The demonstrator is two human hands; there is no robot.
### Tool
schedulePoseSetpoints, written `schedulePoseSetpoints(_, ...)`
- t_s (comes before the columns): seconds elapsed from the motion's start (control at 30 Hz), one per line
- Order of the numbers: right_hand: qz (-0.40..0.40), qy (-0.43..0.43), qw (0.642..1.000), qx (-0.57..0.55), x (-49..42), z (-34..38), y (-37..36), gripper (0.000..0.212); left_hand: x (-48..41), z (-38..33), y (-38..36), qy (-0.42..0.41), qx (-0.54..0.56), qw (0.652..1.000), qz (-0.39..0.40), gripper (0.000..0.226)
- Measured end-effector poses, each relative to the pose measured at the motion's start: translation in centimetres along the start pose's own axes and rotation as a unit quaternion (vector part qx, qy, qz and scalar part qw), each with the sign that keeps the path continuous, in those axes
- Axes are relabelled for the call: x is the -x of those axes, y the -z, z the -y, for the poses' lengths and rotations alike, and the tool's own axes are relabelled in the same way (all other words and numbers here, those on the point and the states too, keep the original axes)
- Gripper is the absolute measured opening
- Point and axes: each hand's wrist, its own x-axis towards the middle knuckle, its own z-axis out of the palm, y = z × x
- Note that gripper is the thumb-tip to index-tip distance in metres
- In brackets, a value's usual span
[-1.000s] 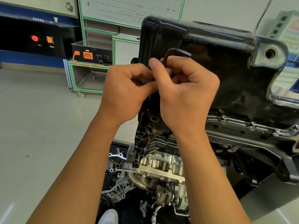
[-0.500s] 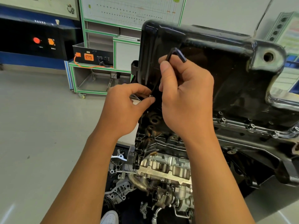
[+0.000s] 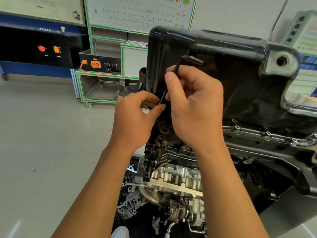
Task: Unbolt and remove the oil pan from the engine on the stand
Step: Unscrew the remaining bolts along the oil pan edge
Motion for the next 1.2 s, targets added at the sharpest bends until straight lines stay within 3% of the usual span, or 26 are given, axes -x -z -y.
schedulePoseSetpoints(0.17, -0.019, 0.010, 1.000, -0.020, 0.0, -0.5, 0.0, 0.014, -0.4, -1.5, 0.9, -0.069, 0.073, 0.995, 0.003, 0.020)
schedulePoseSetpoints(0.3, 0.049, 0.023, 0.998, -0.022, -0.2, -0.8, -0.1, 0.017, -1.4, -2.4, 1.7, -0.119, 0.137, 0.981, 0.066, 0.020)
schedulePoseSetpoints(0.4, 0.084, 0.025, 0.996, -0.018, -0.2, -0.9, -0.2, 0.019, -1.6, -2.6, 2.0, -0.118, 0.140, 0.981, 0.064, 0.023)
schedulePoseSetpoints(0.6, -0.048, 0.044, 0.998, -0.024, -0.3, -0.5, -0.7, 0.008, -2.1, -2.8, 1.6, -0.096, 0.153, 0.983, -0.019, 0.004)
schedulePoseSetpoints(0.67, -0.072, 0.044, 0.996, -0.022, -0.4, -0.3, -0.9, 0.004, -2.2, -2.7, 1.2, -0.081, 0.149, 0.985, -0.036, 0.018)
schedulePoseSetpoints(0.93, -0.071, 0.055, 0.995, 0.046, -0.4, -0.4, -1.0, 0.006, -1.6, -0.6, 1.4, -0.066, 0.071, 0.991, 0.097, 0.017)
schedulePoseSetpoints(1.2, -0.065, 0.042, 0.997, 0.022, 0.0, -0.3, -1.1, 0.007, -0.9, 0.0, 1.2, -0.084, 0.023, 0.989, 0.120, 0.013)
